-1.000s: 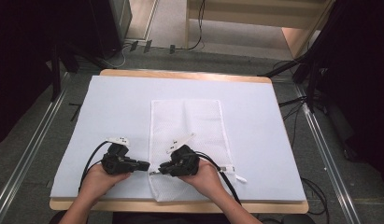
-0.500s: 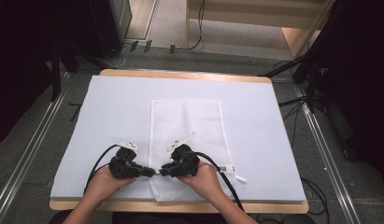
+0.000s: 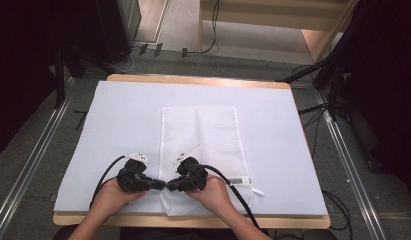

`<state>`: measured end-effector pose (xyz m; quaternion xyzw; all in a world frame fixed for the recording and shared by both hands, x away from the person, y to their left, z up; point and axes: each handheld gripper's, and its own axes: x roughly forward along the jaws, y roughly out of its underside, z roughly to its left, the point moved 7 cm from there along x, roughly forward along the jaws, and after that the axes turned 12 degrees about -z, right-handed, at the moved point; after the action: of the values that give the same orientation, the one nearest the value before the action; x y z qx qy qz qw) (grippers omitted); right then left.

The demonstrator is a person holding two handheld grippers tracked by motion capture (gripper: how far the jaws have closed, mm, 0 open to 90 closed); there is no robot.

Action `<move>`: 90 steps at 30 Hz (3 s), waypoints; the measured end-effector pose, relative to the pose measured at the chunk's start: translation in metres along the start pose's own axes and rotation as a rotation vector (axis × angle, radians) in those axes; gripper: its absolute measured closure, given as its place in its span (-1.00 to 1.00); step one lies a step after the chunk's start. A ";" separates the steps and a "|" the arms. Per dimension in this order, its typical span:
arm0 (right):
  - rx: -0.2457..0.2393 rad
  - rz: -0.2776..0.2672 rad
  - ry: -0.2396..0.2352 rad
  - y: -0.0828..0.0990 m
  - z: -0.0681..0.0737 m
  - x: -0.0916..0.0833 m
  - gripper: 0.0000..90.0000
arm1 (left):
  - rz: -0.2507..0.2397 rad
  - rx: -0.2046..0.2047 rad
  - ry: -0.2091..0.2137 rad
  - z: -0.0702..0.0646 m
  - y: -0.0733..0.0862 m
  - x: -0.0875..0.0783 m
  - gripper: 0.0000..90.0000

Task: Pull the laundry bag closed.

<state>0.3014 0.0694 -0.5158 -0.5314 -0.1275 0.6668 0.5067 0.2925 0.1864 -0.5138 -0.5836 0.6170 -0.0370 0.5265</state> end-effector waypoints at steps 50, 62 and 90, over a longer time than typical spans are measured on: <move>-0.013 -0.056 0.055 0.026 -0.022 -0.049 0.97 | 0.002 0.019 -0.021 -0.002 0.001 0.000 1.00; 0.016 -0.062 0.075 0.035 -0.034 -0.069 0.97 | 0.003 0.020 -0.027 -0.002 0.001 0.000 1.00; 0.071 -0.094 0.129 0.054 -0.061 -0.118 0.97 | -0.002 0.016 -0.030 -0.002 0.002 0.001 1.00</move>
<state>0.3142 -0.0737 -0.5100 -0.5484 -0.0958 0.6108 0.5630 0.2900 0.1851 -0.5142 -0.5804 0.6084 -0.0336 0.5402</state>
